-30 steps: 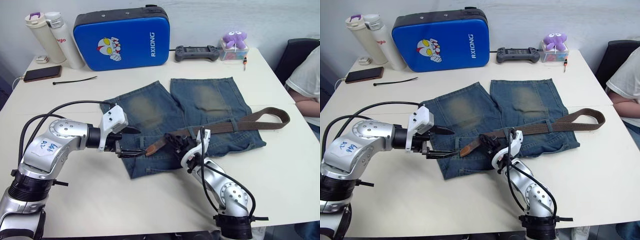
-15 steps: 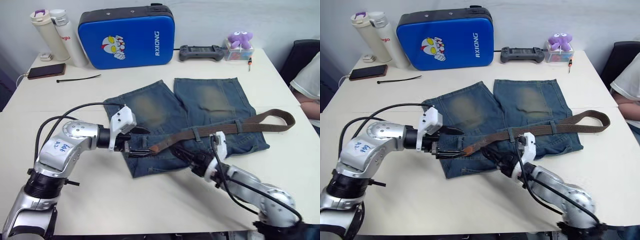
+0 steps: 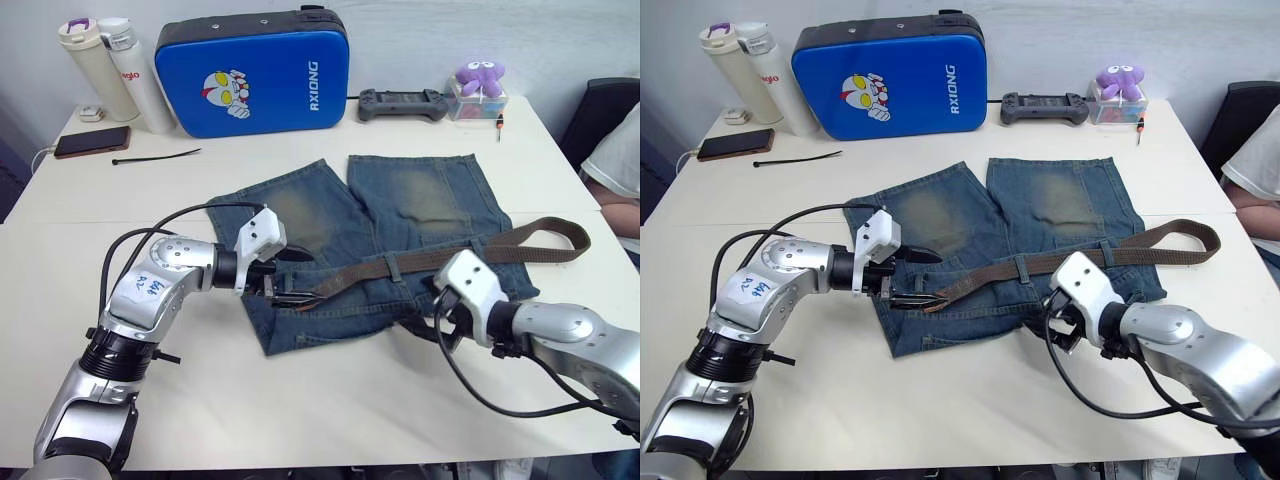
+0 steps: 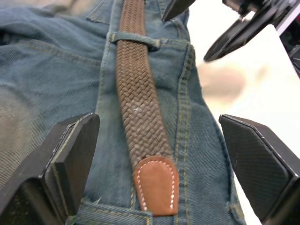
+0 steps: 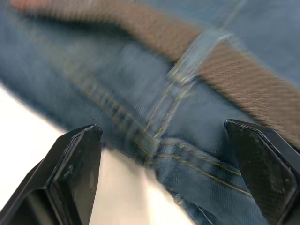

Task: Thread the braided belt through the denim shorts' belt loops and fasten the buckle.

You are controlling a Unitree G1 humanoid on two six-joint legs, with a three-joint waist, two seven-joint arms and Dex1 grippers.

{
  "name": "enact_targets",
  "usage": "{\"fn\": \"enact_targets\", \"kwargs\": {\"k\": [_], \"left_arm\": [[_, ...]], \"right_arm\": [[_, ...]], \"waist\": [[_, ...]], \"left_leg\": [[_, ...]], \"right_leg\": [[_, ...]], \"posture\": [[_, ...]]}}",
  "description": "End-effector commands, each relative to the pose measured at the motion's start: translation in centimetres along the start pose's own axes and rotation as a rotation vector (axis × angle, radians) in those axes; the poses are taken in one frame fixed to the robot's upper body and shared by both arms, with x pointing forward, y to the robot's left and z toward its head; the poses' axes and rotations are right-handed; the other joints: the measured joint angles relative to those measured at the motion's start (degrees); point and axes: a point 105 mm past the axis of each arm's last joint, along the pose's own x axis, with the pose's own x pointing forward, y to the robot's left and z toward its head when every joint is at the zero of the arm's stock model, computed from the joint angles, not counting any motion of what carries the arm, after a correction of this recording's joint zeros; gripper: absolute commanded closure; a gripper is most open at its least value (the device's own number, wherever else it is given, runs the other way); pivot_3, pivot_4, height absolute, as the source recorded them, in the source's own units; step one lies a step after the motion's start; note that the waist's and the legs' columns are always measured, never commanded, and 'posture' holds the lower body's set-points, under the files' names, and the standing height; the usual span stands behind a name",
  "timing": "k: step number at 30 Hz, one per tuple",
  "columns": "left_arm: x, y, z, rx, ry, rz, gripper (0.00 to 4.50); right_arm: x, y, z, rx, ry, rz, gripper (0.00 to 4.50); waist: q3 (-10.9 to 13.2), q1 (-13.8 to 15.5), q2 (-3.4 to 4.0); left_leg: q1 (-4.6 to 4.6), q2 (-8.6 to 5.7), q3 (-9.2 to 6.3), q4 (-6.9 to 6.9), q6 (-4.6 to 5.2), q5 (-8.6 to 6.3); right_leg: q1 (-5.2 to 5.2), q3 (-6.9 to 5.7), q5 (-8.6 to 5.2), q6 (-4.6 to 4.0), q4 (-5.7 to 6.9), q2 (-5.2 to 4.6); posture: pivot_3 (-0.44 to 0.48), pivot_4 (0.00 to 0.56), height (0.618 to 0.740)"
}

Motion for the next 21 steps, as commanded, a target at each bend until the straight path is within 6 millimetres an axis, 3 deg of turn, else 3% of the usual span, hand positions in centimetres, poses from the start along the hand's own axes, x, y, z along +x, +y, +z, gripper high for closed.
{"fn": "enact_targets", "kwargs": {"k": [1,10,14,19,21], "left_arm": [[-1.2,0.1,0.4,0.038,0.001,0.041,0.0],[-1.5,-0.2,0.3,0.026,-0.004,0.073,0.0],[-1.7,-0.3,0.2,0.022,-0.002,0.084,0.0],[-1.7,-0.3,0.1,0.021,-0.002,0.092,0.0],[-1.6,-0.4,0.1,0.021,-0.004,0.093,0.0]], "right_arm": [[-0.2,0.9,1.5,-0.198,-0.051,0.086,0.03],[1.6,-0.2,-0.1,-0.384,0.025,0.123,0.03],[1.9,-2.2,-1.5,-0.466,0.115,0.074,1.07],[0.1,-4.5,-1.8,-0.536,0.145,0.042,3.45],[-0.7,-5.5,-1.9,-0.564,0.153,0.03,4.21]], "waist": [[0.0,-0.1,0.0],[0.0,0.1,0.0],[0.0,-0.2,0.0],[0.0,0.2,0.0],[0.0,0.7,0.0]], "left_leg": [[-0.01,0.0,0.01,0.03,-0.01,0.01],[0.0,-0.01,-0.02,0.16,-0.01,0.0],[0.02,-0.01,-0.01,0.21,-0.04,0.01],[0.03,-0.02,0.0,0.28,-0.04,0.01],[0.03,-0.03,0.0,0.31,-0.03,0.0]], "right_leg": [[0.0,0.0,0.0,0.0,0.0,0.0],[0.03,0.0,0.0,0.0,0.04,-0.02],[0.02,0.01,0.01,0.0,0.15,-0.01],[0.04,0.01,0.01,0.0,0.21,-0.03],[0.05,0.01,0.01,0.0,0.23,-0.04]], "posture": [[0.0,0.15,0.739],[0.0,0.15,0.739],[0.0,0.15,0.739],[0.0,0.15,0.739],[0.0,0.15,0.739]]}}
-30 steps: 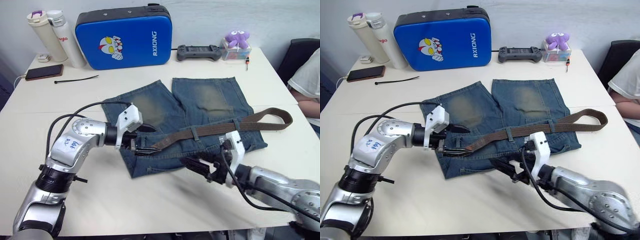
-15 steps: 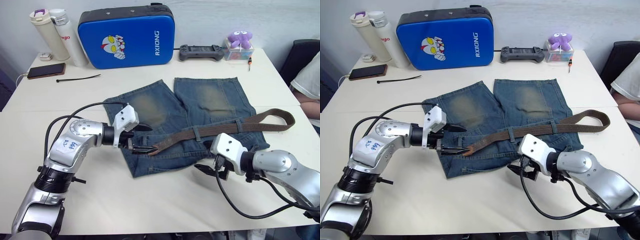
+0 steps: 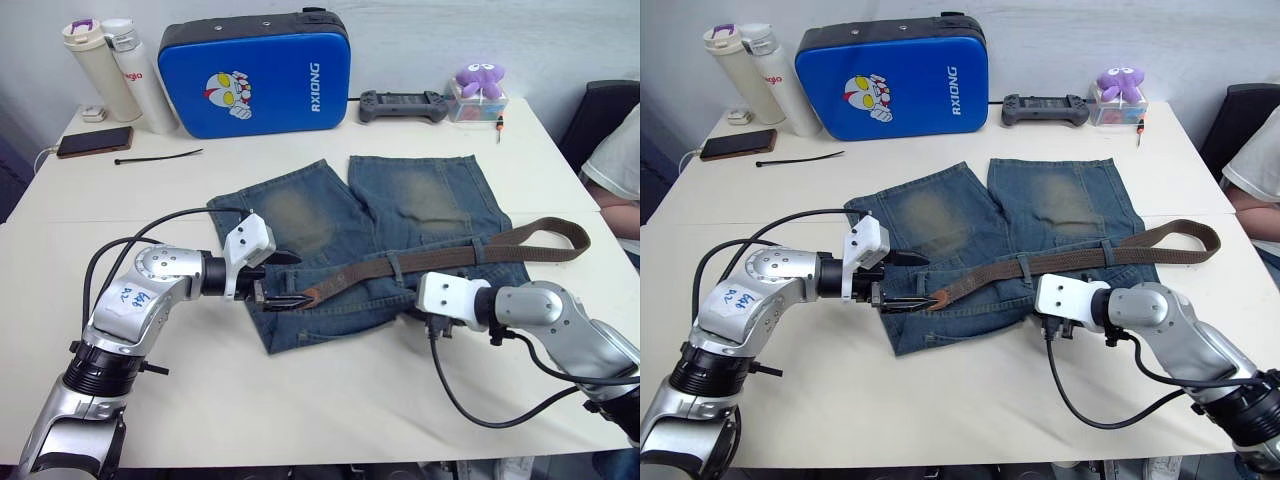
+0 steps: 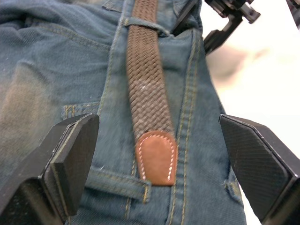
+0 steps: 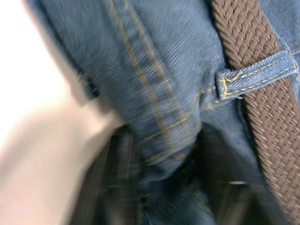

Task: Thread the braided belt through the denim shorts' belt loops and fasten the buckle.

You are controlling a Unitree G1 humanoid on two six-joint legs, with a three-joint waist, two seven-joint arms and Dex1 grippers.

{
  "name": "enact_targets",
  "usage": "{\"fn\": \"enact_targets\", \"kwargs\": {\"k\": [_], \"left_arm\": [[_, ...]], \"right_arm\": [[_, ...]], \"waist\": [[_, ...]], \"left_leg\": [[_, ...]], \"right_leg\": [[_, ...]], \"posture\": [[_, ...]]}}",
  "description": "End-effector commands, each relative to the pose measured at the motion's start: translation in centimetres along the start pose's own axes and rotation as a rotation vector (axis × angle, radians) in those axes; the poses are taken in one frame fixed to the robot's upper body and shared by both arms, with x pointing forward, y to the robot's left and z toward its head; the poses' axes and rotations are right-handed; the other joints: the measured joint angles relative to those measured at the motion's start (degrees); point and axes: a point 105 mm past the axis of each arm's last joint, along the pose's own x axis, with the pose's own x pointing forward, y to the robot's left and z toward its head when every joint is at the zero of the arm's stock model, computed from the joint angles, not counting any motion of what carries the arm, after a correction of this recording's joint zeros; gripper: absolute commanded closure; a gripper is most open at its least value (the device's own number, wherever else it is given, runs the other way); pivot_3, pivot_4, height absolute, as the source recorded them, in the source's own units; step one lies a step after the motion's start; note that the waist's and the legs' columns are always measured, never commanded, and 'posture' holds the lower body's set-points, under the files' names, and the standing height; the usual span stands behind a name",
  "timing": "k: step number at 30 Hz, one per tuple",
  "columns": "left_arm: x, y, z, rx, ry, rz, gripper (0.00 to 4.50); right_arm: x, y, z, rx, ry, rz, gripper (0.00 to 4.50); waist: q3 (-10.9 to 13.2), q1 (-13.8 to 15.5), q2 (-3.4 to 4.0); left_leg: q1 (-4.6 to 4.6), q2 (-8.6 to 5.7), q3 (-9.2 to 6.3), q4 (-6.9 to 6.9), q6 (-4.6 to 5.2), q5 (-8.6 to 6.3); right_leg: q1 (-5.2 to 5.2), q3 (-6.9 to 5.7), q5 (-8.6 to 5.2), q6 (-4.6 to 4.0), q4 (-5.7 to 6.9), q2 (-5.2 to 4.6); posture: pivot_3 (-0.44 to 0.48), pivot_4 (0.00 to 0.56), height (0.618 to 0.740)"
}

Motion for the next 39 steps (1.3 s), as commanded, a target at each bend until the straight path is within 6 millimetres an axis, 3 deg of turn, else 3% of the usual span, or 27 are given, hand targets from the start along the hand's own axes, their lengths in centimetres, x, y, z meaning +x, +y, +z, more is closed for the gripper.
{"fn": "enact_targets", "kwargs": {"k": [1,6,12,16,18,21,26,29,31,35,39], "left_arm": [[-0.4,-0.1,1.0,0.04,-0.028,0.014,0.0],[-0.1,-0.1,1.2,0.043,-0.035,0.009,0.0],[0.3,-0.1,1.3,0.052,-0.038,-0.006,0.0],[0.6,-0.1,1.1,0.064,-0.032,-0.025,0.0],[0.7,0.0,1.2,0.067,-0.037,-0.027,0.0],[1.1,0.2,1.1,0.072,-0.043,-0.033,0.0],[1.7,0.3,1.3,0.081,-0.059,-0.053,0.0],[1.9,0.3,1.3,0.082,-0.06,-0.061,0.0],[2.0,0.3,1.4,0.084,-0.062,-0.066,0.0],[1.8,0.4,1.3,0.095,-0.051,-0.064,0.0],[1.3,0.6,1.2,0.095,-0.041,-0.048,0.0]], "right_arm": [[-2.4,-2.2,-2.1,-0.061,0.074,-0.051,4.48],[-4.5,-5.4,-4.0,-0.153,0.113,-0.102,4.5],[-3.4,-6.2,-6.2,-0.233,0.153,-0.065,4.5],[-3.2,-6.8,-7.1,-0.175,0.163,-0.088,4.5],[-3.6,-6.6,-6.7,-0.151,0.136,-0.079,3.48],[-4.9,-6.3,-6.1,-0.169,0.136,-0.073,2.35],[-9.1,-6.9,-3.5,-0.07,0.119,-0.092,0.03],[-10.6,-7.4,-1.3,0.048,0.049,-0.155,0.03],[-10.3,-7.1,0.5,0.224,-0.074,-0.188,0.03],[-8.3,-4.8,3.0,0.599,-0.267,-0.219,0.03],[-6.2,-3.8,2.9,1.074,-0.361,-0.174,0.03]], "waist": [[0.0,0.6,0.0],[0.0,1.0,0.0],[0.0,0.8,0.0],[0.0,0.5,0.0],[0.0,0.7,0.0],[0.0,0.8,0.0],[0.0,1.3,0.04],[0.0,1.2,0.05],[0.0,0.9,0.05],[0.0,0.9,0.01],[0.0,0.9,0.02]], "left_leg": [[0.0,-0.01,0.0,0.0,0.0,0.0],[-0.02,-0.05,0.02,0.05,0.05,-0.02],[-0.02,-0.02,0.06,0.07,0.02,-0.01],[0.02,-0.02,0.13,0.11,0.0,0.0],[0.04,-0.02,0.13,0.16,-0.01,0.0],[0.02,-0.02,0.12,0.18,0.0,0.0],[-0.06,-0.03,0.09,0.16,0.02,-0.01],[-0.03,-0.01,0.09,0.17,0.02,-0.01],[0.0,0.02,0.08,0.16,0.0,0.0],[0.01,0.06,0.02,0.15,-0.05,0.0],[-0.06,0.02,-0.02,0.18,-0.06,0.01]], "right_leg": [[0.0,0.0,0.0,0.0,-0.01,0.0],[0.01,0.0,0.01,0.02,-0.04,-0.04],[-0.01,0.0,0.01,0.03,0.0,0.0],[-0.01,0.04,0.01,0.03,0.14,0.01],[0.0,0.05,0.01,0.03,0.22,0.01],[0.0,0.03,0.01,0.03,0.34,0.01],[-0.02,0.01,0.01,0.03,0.37,-0.01],[-0.01,0.02,0.01,0.03,0.36,0.0],[0.0,0.01,0.01,0.02,0.33,0.03],[0.0,-0.01,0.02,0.01,0.39,0.05],[-0.02,-0.02,0.02,0.01,0.47,0.01]], "posture": [[0.0,0.15,0.739],[0.0,0.15,0.739],[0.0,0.15,0.739],[0.0,0.15,0.739],[0.0,0.15,0.739],[0.0,0.15,0.739],[0.0,0.15,0.739],[0.0,0.15,0.739],[0.0,0.15,0.739],[0.0,0.15,0.739],[0.0,0.15,0.739]]}}
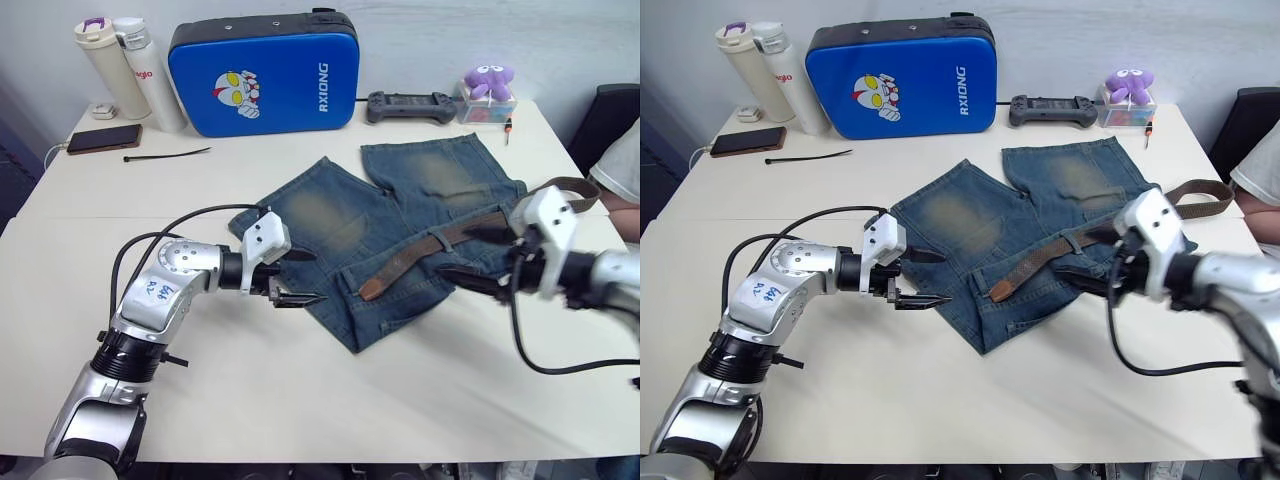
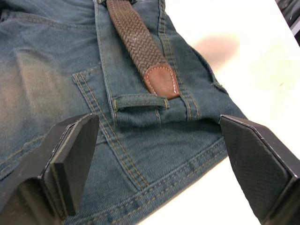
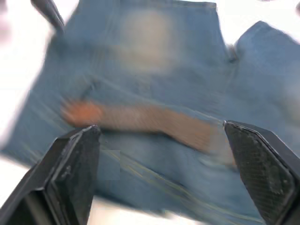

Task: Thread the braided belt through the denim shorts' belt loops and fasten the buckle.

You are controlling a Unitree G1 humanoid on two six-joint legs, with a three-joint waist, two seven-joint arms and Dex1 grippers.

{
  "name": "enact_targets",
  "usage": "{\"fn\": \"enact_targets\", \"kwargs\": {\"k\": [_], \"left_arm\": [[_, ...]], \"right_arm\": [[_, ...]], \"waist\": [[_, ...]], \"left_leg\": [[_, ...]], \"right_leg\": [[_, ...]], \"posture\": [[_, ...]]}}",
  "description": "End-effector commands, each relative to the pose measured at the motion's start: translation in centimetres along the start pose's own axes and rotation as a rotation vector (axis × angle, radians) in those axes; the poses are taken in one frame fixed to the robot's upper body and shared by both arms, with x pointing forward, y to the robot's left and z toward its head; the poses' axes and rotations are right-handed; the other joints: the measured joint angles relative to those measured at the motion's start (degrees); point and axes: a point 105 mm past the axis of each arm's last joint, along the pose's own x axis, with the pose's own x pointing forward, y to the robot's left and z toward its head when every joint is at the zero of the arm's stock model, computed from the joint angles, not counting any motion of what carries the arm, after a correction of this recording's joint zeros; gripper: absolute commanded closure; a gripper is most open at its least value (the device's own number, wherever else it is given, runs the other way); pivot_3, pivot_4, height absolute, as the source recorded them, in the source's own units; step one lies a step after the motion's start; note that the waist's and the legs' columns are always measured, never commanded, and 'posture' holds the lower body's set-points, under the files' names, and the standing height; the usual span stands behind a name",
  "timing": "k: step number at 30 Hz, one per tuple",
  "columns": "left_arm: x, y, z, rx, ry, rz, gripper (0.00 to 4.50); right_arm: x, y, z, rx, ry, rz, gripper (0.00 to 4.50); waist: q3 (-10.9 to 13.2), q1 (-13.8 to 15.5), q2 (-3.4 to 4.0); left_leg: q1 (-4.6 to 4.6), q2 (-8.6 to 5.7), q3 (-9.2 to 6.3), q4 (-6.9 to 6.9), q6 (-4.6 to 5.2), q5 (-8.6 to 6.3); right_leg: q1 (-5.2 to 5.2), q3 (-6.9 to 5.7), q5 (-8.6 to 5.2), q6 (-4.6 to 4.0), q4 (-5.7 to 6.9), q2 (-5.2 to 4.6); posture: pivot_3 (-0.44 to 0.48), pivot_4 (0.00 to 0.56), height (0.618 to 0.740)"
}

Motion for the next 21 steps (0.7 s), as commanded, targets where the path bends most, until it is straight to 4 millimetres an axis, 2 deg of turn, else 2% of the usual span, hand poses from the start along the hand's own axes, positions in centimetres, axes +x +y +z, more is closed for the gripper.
{"fn": "enact_targets", "kwargs": {"k": [1,4,7,9,12,16,21], "left_arm": [[-0.8,0.2,0.8,0.04,-0.01,0.019,0.0],[-1.1,0.1,0.7,0.037,-0.006,0.031,0.0],[-1.2,0.0,0.7,0.038,-0.003,0.036,0.0],[-1.3,0.0,0.8,0.037,-0.002,0.044,0.0],[-1.6,0.0,0.7,0.035,0.005,0.056,0.0],[-1.7,-0.2,0.7,0.03,0.008,0.062,0.0],[-1.9,-0.1,0.6,0.028,0.014,0.074,0.0]], "right_arm": [[0.1,0.2,-0.4,0.353,-0.004,-0.008,0.03],[1.7,-0.5,-1.2,0.623,-0.107,-0.011,0.03],[2.8,-1.7,-2.6,0.788,-0.13,-0.101,0.03],[3.7,-1.4,-2.4,0.887,-0.184,-0.06,0.03],[4.4,-0.7,-3.1,0.939,-0.158,-0.065,0.03],[4.9,-0.1,-3.0,1.006,-0.177,-0.038,0.03],[4.6,-0.4,-2.6,1.054,-0.201,-0.044,0.03]], "waist": [[0.0,-0.1,0.0],[-0.1,-0.1,-0.01],[-0.1,-0.1,0.04],[-0.1,-0.2,0.05],[-0.1,-0.4,0.08],[-0.1,-0.8,0.11],[-0.1,-1.6,0.11]], "left_leg": [[0.02,-0.03,0.01,-0.01,0.0,0.0],[0.05,-0.01,-0.03,-0.09,-0.04,0.03],[0.01,-0.03,-0.03,-0.2,-0.06,0.04],[-0.02,-0.06,-0.01,-0.21,-0.06,0.04],[-0.01,-0.06,0.02,-0.19,-0.06,0.04],[0.0,-0.04,0.04,-0.19,-0.06,0.05],[-0.01,-0.04,0.04,-0.2,-0.03,0.04]], "right_leg": [[-0.01,0.02,0.0,0.0,0.01,-0.03],[-0.04,0.0,0.01,-0.02,0.01,-0.01],[-0.13,-0.01,0.01,-0.02,0.05,-0.03],[-0.15,0.0,0.01,-0.02,0.04,-0.06],[-0.16,0.02,0.01,-0.02,0.1,-0.05],[-0.18,0.03,0.01,-0.02,0.16,-0.03],[-0.17,0.03,0.01,-0.02,0.17,-0.02]], "posture": [[0.0,0.15,0.739],[0.0,0.15,0.739],[0.0,0.15,0.739],[0.0,0.15,0.739],[0.0,0.15,0.739],[0.0,0.15,0.739],[0.0,0.15,0.739]]}}
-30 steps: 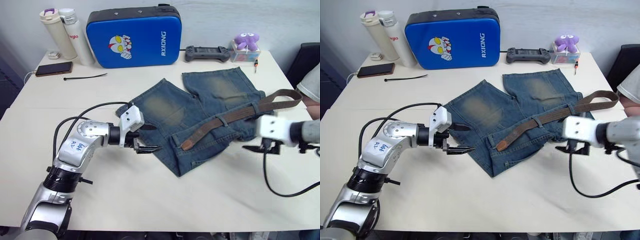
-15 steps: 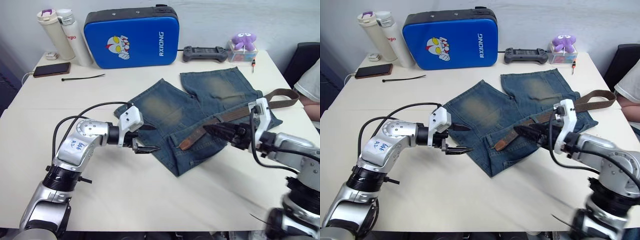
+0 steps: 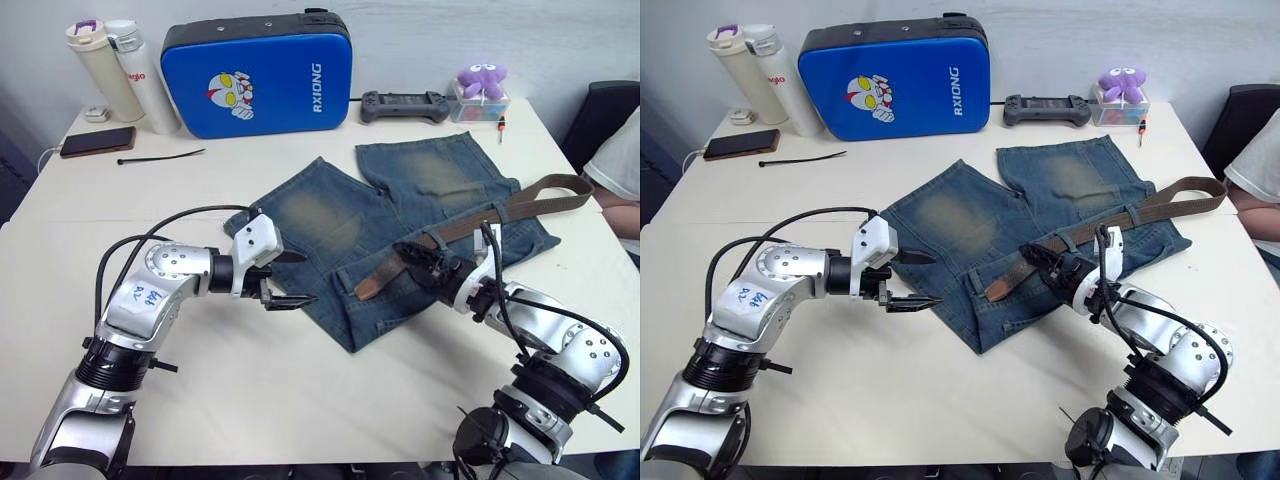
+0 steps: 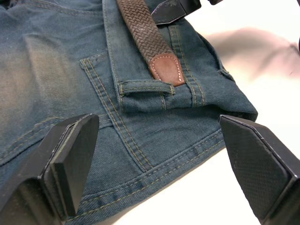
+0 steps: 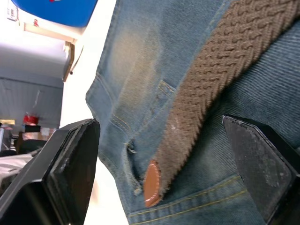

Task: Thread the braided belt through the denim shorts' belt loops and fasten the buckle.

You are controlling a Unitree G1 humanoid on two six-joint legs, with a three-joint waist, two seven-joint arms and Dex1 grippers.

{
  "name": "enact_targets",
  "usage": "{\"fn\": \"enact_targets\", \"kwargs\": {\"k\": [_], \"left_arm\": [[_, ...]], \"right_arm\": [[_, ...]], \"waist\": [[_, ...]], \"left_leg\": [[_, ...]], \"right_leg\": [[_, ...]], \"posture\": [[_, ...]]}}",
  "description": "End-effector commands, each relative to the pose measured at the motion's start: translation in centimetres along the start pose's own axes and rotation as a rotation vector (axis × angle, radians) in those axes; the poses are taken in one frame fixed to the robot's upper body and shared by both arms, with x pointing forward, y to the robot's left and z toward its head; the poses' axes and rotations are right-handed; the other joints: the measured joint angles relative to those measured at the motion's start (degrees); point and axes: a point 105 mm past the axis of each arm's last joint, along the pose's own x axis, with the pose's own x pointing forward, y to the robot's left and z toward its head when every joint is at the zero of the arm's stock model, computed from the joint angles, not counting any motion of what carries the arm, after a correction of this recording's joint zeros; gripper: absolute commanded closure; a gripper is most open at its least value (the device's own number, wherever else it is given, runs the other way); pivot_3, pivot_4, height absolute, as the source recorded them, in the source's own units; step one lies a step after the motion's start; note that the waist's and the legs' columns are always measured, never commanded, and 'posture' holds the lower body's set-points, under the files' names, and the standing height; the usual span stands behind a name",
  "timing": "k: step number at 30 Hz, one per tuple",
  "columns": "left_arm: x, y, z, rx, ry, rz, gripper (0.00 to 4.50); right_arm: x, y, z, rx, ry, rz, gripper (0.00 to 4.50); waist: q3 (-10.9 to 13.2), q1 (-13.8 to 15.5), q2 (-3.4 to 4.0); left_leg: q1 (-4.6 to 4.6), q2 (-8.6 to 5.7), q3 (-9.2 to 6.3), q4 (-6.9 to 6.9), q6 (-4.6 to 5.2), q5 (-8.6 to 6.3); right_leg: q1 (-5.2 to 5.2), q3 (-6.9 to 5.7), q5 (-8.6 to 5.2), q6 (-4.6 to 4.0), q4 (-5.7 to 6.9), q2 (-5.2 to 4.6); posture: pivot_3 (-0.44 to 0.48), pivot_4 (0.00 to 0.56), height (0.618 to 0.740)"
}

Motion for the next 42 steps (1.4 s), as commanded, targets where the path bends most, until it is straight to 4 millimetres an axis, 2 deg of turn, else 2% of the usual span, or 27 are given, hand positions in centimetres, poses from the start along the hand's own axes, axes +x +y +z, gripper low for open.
{"fn": "enact_targets", "kwargs": {"k": [1,4,5,6,7,13,14,19,22,25,27,31,42], "left_arm": [[-0.8,0.1,0.8,0.031,-0.018,0.022,0.0],[-0.7,0.1,0.9,0.037,-0.017,0.024,0.0],[-0.7,0.2,0.9,0.037,-0.018,0.026,0.0],[-0.7,0.3,1.2,0.042,-0.031,0.036,0.0],[-0.8,0.5,1.5,0.04,-0.043,0.041,0.0],[-1.0,0.6,1.0,0.041,-0.015,0.049,0.0],[-1.1,0.6,0.9,0.04,-0.012,0.05,0.0],[-0.8,0.5,1.0,0.037,-0.017,0.049,0.0],[-0.7,0.4,1.1,0.035,-0.024,0.048,0.0],[-0.7,0.4,1.1,0.036,-0.022,0.046,0.0],[-0.6,0.4,1.1,0.038,-0.021,0.044,0.0],[-0.2,0.3,1.2,0.036,-0.026,0.032,0.0],[-0.5,0.3,1.3,0.033,-0.016,0.03,0.0]], "right_arm": [[-0.3,1.1,0.8,0.041,-0.036,0.048,0.03],[0.3,1.8,0.5,0.085,-0.024,0.064,0.03],[0.4,1.8,0.4,0.094,-0.018,0.059,0.52],[0.6,1.7,0.0,0.104,-0.006,0.047,0.72],[0.8,1.5,-0.4,0.12,0.003,0.035,1.15],[1.5,1.7,-1.1,0.175,0.009,0.033,4.19],[1.6,1.7,-1.1,0.176,0.007,0.032,4.47],[1.7,1.3,-0.3,0.183,-0.034,0.02,4.47],[1.6,1.4,1.0,0.174,-0.111,0.031,4.47],[1.5,0.8,1.5,0.026,-0.132,-0.03,4.47],[1.6,0.6,0.2,0.02,-0.098,-0.008,4.47],[2.3,0.4,-1.8,0.118,-0.11,0.053,4.47],[4.3,0.3,-4.1,0.193,-0.172,0.065,4.47]], "waist": [[0.0,-0.2,0.0],[0.0,-0.3,0.0],[0.0,-0.5,0.0],[0.0,-0.5,0.0],[0.0,-0.5,0.0],[0.0,-0.3,0.0],[0.0,-0.3,0.0],[0.0,-0.2,0.0],[0.0,-0.2,0.0],[0.0,-0.2,0.0],[0.0,-0.1,-0.01],[0.0,-0.3,0.0],[0.0,-0.4,0.0]], "left_leg": [[0.0,0.0,0.0,0.0,0.01,0.0],[-0.01,0.0,0.03,0.0,0.05,0.0],[-0.01,0.01,0.05,0.0,0.06,0.0],[0.0,0.02,0.07,0.0,0.07,0.0],[0.0,0.04,0.07,0.0,0.11,-0.02],[-0.02,0.04,0.08,0.0,0.14,-0.04],[-0.02,0.04,0.08,0.0,0.15,-0.05],[-0.02,0.05,0.07,0.0,0.28,-0.12],[-0.02,0.05,0.07,0.0,0.3,-0.13],[-0.02,0.04,0.08,0.0,0.32,-0.15],[-0.03,0.04,0.07,0.0,0.32,-0.15],[-0.02,0.09,0.03,-0.04,0.32,-0.15],[0.06,0.08,0.06,-0.04,0.31,-0.15]], "right_leg": [[0.0,0.0,0.0,0.0,0.01,-0.01],[0.01,0.0,0.0,0.0,0.0,0.0],[0.01,0.02,0.0,0.0,0.0,0.0],[0.01,0.04,0.0,0.0,0.0,0.02],[0.01,0.03,0.0,0.0,0.01,0.04],[0.01,0.04,0.0,0.0,-0.02,0.04],[0.01,0.04,0.0,0.0,-0.03,0.04],[0.02,0.04,0.0,0.0,-0.05,0.04],[0.02,0.04,0.0,0.0,-0.07,0.03],[0.02,0.04,0.0,0.0,-0.08,0.03],[0.03,0.04,0.0,0.0,-0.11,0.03],[0.04,0.01,0.0,0.0,-0.13,0.06],[0.03,0.06,0.0,0.0,-0.06,0.06]], "posture": [[0.0,0.15,0.739],[0.0,0.15,0.739],[0.0,0.15,0.739],[0.0,0.15,0.739],[0.0,0.15,0.739],[0.0,0.15,0.739],[0.0,0.15,0.739],[0.0,0.15,0.739],[0.0,0.15,0.739],[0.0,0.15,0.739],[0.0,0.15,0.739],[0.0,0.15,0.739],[0.0,0.15,0.739]]}}
